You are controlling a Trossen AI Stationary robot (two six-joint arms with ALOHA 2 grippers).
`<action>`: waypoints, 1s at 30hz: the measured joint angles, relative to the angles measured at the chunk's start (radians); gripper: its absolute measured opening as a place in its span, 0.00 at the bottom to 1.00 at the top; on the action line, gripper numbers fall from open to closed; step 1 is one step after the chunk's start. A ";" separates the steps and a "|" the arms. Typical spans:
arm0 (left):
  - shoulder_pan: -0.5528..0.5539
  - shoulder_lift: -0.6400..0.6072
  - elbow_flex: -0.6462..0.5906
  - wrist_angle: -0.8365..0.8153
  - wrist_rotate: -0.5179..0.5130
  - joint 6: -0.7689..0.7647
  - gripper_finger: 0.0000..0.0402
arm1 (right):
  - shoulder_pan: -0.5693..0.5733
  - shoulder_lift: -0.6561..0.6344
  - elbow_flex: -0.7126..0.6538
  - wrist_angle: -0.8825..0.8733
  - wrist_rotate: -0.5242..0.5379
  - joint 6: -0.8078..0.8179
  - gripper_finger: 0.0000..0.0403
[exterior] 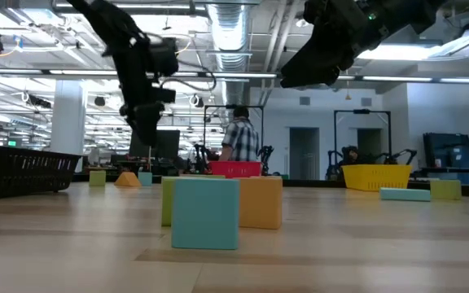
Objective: Sort & place blocks by color
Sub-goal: Put the blue block into the red bin
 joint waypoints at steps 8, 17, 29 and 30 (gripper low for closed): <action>0.051 0.164 0.019 -0.018 0.040 0.085 0.69 | -0.003 0.000 0.000 0.000 0.000 -0.037 0.62; 0.052 0.227 0.019 0.092 -0.001 0.093 0.69 | -0.003 0.000 0.000 -0.002 0.000 -0.040 0.62; 0.070 0.228 0.015 0.054 0.076 0.059 0.56 | -0.025 0.000 0.000 -0.004 0.000 -0.039 0.62; 0.070 0.228 0.015 0.047 0.076 0.058 0.53 | -0.027 0.000 0.000 -0.004 0.000 -0.039 0.62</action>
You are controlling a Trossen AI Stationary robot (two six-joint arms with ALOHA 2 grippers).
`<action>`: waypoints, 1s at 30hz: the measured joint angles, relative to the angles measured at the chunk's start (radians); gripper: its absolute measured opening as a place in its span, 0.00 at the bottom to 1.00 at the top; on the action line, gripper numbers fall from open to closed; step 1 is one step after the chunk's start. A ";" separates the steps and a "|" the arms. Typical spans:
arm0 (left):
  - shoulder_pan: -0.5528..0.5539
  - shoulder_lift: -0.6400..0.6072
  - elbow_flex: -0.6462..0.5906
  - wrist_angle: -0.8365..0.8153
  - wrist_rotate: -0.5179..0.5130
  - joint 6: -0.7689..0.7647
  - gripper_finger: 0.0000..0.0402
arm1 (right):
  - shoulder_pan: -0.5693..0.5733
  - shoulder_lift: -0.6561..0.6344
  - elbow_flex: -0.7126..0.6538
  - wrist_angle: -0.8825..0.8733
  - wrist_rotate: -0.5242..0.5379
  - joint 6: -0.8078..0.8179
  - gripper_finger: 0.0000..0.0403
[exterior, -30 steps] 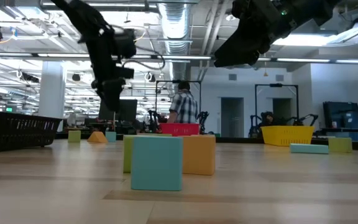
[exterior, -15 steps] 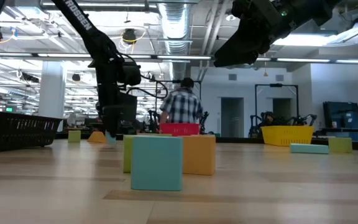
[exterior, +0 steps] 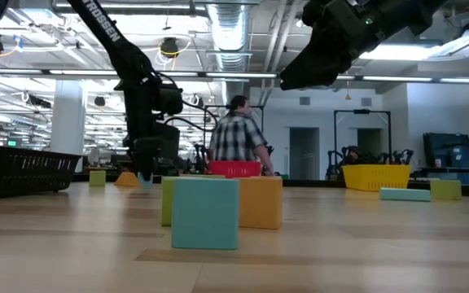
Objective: Sort & place blocks by color
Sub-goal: Put the blue block into the red bin
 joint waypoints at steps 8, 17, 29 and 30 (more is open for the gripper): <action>0.000 0.000 0.000 0.004 0.000 0.001 0.26 | 0.001 0.000 0.000 -0.008 0.000 0.003 0.62; -0.015 -0.007 0.002 0.026 0.018 0.047 0.26 | 0.001 0.000 0.000 -0.018 0.000 0.011 0.62; -0.147 -0.122 0.088 0.241 0.230 0.081 0.26 | -0.010 0.000 0.000 -0.020 0.000 0.011 0.62; -0.160 -0.120 0.088 0.292 0.274 0.081 0.26 | -0.014 0.000 0.000 -0.020 0.001 0.011 0.62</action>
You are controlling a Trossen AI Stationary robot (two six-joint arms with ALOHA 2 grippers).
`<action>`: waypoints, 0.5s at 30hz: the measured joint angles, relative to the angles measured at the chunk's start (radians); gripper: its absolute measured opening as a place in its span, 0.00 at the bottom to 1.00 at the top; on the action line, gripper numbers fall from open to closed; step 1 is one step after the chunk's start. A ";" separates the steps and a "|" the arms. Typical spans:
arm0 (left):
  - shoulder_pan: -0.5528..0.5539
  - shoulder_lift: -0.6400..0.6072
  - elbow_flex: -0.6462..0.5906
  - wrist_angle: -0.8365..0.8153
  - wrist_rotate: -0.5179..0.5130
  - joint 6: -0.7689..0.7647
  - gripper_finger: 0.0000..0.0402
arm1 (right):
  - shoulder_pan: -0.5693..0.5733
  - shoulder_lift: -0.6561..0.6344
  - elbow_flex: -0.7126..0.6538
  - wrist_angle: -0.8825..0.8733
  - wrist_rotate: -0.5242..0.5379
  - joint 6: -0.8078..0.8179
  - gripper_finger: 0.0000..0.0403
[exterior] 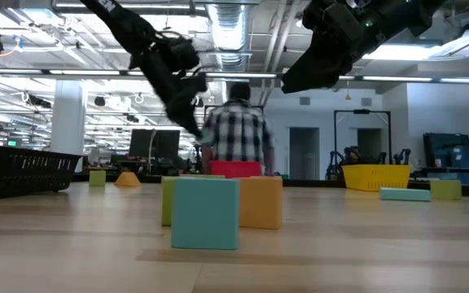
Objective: Sort & place blocks by color
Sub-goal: Put the blue block into the red bin
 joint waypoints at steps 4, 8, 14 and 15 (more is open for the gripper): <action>-0.068 0.064 0.002 0.249 0.005 -0.043 0.26 | -0.017 0.000 0.000 0.002 0.019 0.000 0.62; -0.127 0.170 0.025 0.334 -0.112 -0.064 0.26 | -0.037 0.000 0.000 0.010 0.022 0.003 0.62; -0.144 0.272 0.151 0.233 -0.257 -0.055 0.26 | -0.049 0.000 0.000 0.003 0.022 0.008 0.62; -0.140 0.290 0.167 0.209 -0.241 -0.068 0.26 | -0.053 0.000 0.000 0.002 0.022 0.007 0.62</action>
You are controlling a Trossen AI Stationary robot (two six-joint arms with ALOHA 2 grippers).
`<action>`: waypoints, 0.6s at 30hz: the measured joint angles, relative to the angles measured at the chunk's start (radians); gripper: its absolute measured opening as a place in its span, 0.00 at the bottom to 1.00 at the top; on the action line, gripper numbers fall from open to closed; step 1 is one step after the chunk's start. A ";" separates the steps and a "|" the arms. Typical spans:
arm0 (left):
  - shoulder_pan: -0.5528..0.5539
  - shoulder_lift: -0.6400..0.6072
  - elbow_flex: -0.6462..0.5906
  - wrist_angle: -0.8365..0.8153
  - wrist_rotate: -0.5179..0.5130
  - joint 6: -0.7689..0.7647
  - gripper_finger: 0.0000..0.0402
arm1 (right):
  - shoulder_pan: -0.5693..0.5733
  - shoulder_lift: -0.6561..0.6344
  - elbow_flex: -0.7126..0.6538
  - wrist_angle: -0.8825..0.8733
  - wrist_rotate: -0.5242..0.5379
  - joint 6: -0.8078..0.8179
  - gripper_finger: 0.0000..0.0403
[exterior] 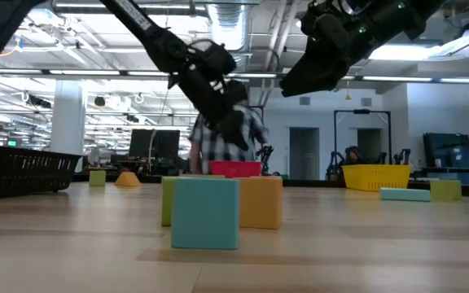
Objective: Sort & place blocks by color
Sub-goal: Put the blue block into the red bin, then put the green block into the black bin
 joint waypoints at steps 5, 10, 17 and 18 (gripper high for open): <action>0.012 0.049 0.060 -0.078 0.028 -0.042 0.26 | -0.002 0.000 0.000 0.001 0.000 -0.009 0.62; 0.014 0.061 0.069 -0.123 0.044 -0.069 0.29 | -0.006 0.000 0.000 0.004 0.000 -0.016 0.62; 0.011 0.057 0.071 -0.135 0.046 -0.062 0.48 | -0.006 0.000 0.000 0.005 0.000 -0.008 0.62; 0.011 0.052 0.071 -0.137 0.046 -0.062 0.51 | -0.007 0.000 0.000 0.005 0.000 -0.008 0.62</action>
